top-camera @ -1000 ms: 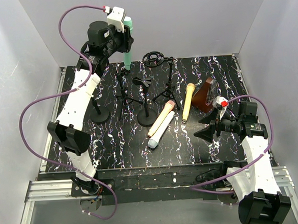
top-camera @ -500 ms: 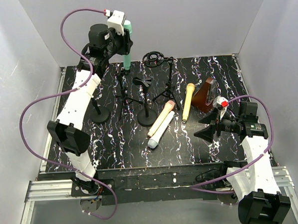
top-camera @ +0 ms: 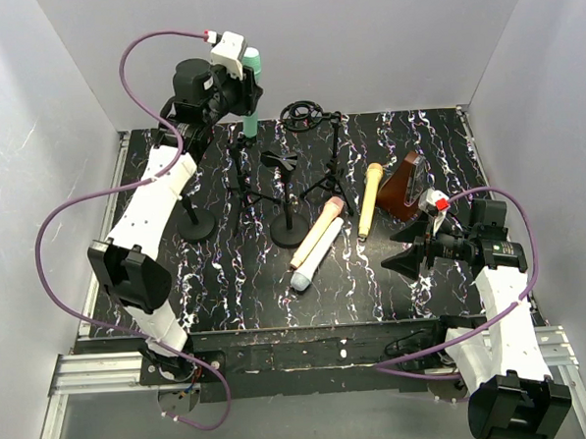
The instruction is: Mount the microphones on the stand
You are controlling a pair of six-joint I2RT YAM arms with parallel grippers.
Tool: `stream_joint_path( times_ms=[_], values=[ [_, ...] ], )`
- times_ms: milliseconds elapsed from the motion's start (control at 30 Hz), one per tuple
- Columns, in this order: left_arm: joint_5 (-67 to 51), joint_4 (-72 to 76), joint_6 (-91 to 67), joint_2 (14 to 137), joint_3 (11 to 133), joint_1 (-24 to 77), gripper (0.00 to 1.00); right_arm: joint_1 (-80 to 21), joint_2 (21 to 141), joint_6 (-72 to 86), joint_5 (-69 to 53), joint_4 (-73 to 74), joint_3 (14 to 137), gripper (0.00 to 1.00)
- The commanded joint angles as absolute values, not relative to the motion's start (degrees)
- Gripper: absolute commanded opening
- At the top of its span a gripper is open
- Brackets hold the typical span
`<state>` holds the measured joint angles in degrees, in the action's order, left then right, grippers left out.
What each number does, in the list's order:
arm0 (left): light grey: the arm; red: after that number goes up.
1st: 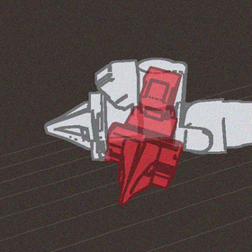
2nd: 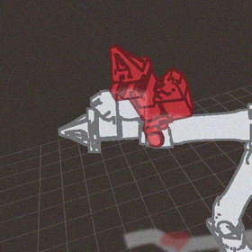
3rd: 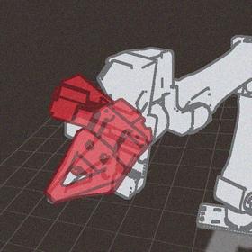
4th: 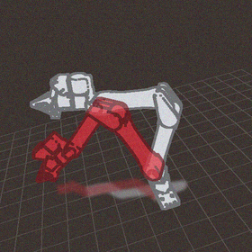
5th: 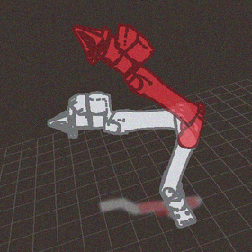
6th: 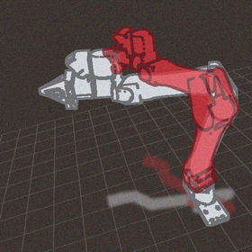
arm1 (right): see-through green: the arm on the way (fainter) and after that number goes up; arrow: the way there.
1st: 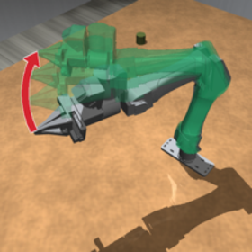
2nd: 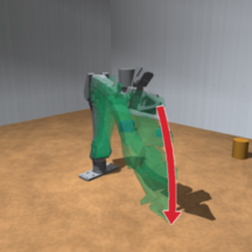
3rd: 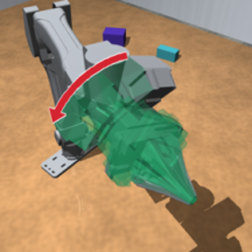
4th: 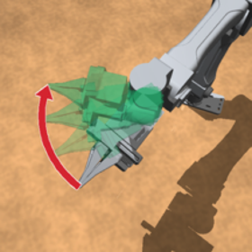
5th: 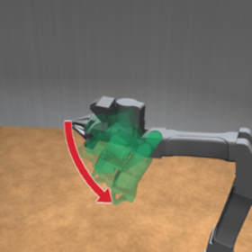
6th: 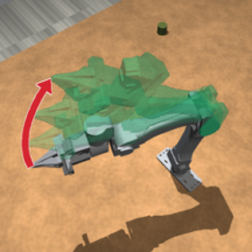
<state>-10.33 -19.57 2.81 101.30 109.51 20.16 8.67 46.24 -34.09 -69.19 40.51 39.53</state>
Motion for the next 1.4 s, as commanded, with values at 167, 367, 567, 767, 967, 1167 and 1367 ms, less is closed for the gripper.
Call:
stream_joint_path(
  times_ms=[167,367,567,767,967,1167,1367],
  values=[
    [-11.4,-27.0,3.3,97.8,100.9,19.4,0.0,9.1,46.1,-35.3,-70.6,41.2,39.6,0.89],
    [-11.2,-31.4,3.4,100.8,101.9,19.3,0.0,9.1,46.1,-35.5,-70.6,41.3,39.6,0.89],
    [-11.1,-34.4,4.3,102.7,100.7,19.3,0.0,9.1,46.1,-35.7,-70.4,41.4,39.6,0.89],
    [-11.2,-34.6,3.7,103.3,98.0,19.3,0.0,9.1,46.1,-35.9,-70.5,41.6,39.6,0.89],
    [-9.9,-35.6,-1.1,104.1,102.2,19.4,0.13,9.1,46.1,-35.9,-70.3,41.6,39.6,0.89],
    [-8.7,-36.6,-5.5,105.0,108.6,19.3,0.67,9.2,46.0,-36.1,-70.2,41.7,39.5,0.89],
    [-9.1,-36.6,-7.4,103.8,112.2,19.2,0.88,9.2,45.9,-36.6,-70.3,42.1,39.6,0.89]
  ],
)
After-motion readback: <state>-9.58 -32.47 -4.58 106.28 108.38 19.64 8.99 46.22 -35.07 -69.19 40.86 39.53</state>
